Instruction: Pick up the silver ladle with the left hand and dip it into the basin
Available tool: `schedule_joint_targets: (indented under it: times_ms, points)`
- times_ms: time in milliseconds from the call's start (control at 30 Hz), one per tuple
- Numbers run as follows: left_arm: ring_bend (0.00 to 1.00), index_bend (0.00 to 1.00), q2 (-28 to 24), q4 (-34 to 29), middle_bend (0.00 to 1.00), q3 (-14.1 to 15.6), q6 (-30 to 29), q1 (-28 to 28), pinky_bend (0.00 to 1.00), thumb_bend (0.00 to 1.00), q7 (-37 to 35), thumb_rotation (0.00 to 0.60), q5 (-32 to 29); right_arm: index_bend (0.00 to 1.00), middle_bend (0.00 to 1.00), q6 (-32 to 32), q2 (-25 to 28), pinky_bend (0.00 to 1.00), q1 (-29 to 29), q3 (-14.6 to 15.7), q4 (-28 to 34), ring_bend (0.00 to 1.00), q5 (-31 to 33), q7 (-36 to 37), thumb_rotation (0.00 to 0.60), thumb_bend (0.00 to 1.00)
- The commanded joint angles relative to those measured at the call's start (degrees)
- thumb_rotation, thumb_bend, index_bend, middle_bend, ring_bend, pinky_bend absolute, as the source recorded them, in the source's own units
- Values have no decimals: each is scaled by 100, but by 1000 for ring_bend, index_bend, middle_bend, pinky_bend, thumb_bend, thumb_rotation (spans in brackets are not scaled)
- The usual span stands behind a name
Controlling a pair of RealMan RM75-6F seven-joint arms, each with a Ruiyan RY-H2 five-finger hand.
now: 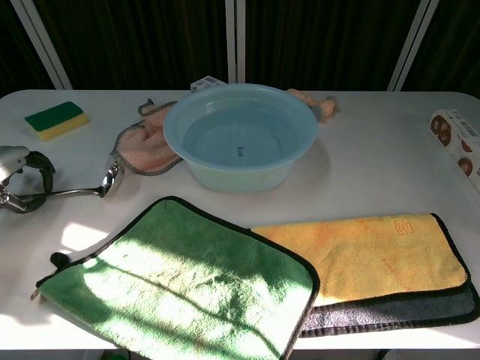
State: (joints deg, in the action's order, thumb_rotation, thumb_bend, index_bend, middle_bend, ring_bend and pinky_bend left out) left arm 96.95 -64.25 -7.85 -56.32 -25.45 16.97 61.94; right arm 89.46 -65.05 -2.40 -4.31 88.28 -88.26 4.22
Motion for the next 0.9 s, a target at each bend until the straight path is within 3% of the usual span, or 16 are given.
schedule_joint_targets:
  times_ms: [33,500,700,900]
  points:
    - [131,514,-3,12,273,4,8,-5,234,386,5,600,-3,0,0,9,-3,0,2,-5,-1,0,3,-3,600,324]
    - [131,540,71,145,279,28,-12,-20,233,389,-35,600,50,0,0,13,-7,0,6,-13,-18,0,19,6,600,324]
    - [159,596,82,176,322,21,-107,-9,240,451,-259,600,207,0,0,7,-7,0,4,-16,-26,0,25,8,600,324]
    - [219,658,31,215,389,79,-305,29,279,531,-943,600,675,0,0,-5,-5,0,-2,-11,-33,0,18,18,600,324]
